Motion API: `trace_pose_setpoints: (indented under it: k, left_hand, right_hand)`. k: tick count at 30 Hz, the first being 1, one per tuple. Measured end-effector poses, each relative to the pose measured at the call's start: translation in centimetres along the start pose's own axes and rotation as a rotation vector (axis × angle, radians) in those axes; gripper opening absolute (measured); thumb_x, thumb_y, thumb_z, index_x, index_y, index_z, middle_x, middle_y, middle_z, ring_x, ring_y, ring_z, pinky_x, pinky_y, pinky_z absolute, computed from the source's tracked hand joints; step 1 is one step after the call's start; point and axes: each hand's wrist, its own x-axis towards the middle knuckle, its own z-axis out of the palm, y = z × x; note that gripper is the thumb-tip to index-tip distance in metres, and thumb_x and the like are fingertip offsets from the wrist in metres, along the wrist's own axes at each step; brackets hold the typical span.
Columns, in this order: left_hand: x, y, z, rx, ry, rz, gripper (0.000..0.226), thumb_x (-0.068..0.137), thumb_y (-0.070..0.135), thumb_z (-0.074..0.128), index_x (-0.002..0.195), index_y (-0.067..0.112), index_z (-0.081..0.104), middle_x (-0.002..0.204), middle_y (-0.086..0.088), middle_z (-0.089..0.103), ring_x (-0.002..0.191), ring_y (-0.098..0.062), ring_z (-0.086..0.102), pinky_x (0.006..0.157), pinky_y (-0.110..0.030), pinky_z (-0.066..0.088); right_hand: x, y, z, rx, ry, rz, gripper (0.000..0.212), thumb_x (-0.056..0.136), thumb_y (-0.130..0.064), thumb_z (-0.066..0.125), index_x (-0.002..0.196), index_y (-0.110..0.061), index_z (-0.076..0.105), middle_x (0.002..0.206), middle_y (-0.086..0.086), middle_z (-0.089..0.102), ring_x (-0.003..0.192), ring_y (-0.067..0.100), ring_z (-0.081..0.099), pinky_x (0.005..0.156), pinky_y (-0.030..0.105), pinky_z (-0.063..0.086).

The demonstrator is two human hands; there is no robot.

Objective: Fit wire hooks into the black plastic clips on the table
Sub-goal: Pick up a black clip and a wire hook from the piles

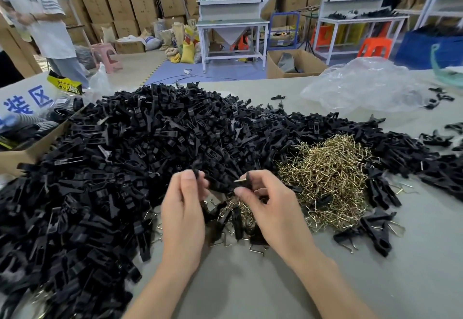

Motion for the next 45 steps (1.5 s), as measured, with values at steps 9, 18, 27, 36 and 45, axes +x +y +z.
trace_pose_setpoints:
  k: [9, 18, 27, 36, 45]
  left_hand:
    - [1.3, -0.3, -2.2, -0.108, 0.114, -0.122, 0.031, 0.107, 0.041, 0.036, 0.105, 0.023, 0.061, 0.076, 0.002, 0.07, 0.062, -0.011, 0.06, 0.056, -0.022, 0.052]
    - [-1.3, 0.4, -0.3, 0.095, -0.104, 0.049, 0.024, 0.1, 0.053, 0.035, 0.101, 0.043, 0.057, 0.101, 0.012, 0.07, 0.089, -0.009, 0.066, 0.075, -0.034, 0.052]
    - [-2.4, -0.3, -0.2, 0.426, -0.407, 0.218, 0.032, 0.1, 0.065, 0.023, 0.103, 0.043, 0.047, 0.08, 0.013, 0.066, 0.067, -0.011, 0.062, 0.06, -0.037, 0.049]
    - [-1.5, -0.4, -0.4, 0.614, -0.343, 0.204, 0.031, 0.103, 0.048, 0.031, 0.108, 0.029, 0.056, 0.083, 0.02, 0.057, 0.087, 0.0, 0.054, 0.081, -0.031, 0.043]
    - [-0.8, -1.1, -0.8, 0.962, -0.362, 0.301, 0.041, 0.105, 0.044, 0.032, 0.111, 0.019, 0.065, 0.103, 0.009, 0.068, 0.1, -0.016, 0.06, 0.091, -0.033, 0.041]
  right_hand:
    - [1.1, 0.6, -0.7, 0.29, 0.092, 0.143, 0.023, 0.098, -0.025, 0.064, 0.115, -0.04, 0.065, 0.105, -0.027, 0.07, 0.101, 0.0, 0.066, 0.092, 0.026, 0.054]
    - [0.9, 0.5, -0.7, 0.292, -0.004, 0.142, 0.041, 0.099, -0.017, 0.063, 0.137, -0.032, 0.06, 0.114, -0.027, 0.07, 0.107, -0.005, 0.064, 0.091, 0.007, 0.045]
    - [0.7, 0.8, -0.6, 0.083, 0.091, 0.116, 0.05, 0.098, -0.033, 0.063, 0.144, -0.044, 0.046, 0.105, -0.028, 0.063, 0.094, 0.0, 0.064, 0.082, 0.015, 0.051]
    - [0.9, 2.0, -1.8, -0.417, 0.291, 0.052, 0.05, 0.102, -0.005, 0.051, 0.149, -0.019, 0.045, 0.125, 0.0, 0.051, 0.09, 0.011, 0.055, 0.084, 0.012, 0.043]
    - [0.5, 1.1, -1.0, -0.504, 0.251, -0.094, 0.036, 0.096, -0.008, 0.056, 0.131, -0.018, 0.062, 0.115, -0.002, 0.062, 0.107, 0.013, 0.051, 0.097, 0.028, 0.045]
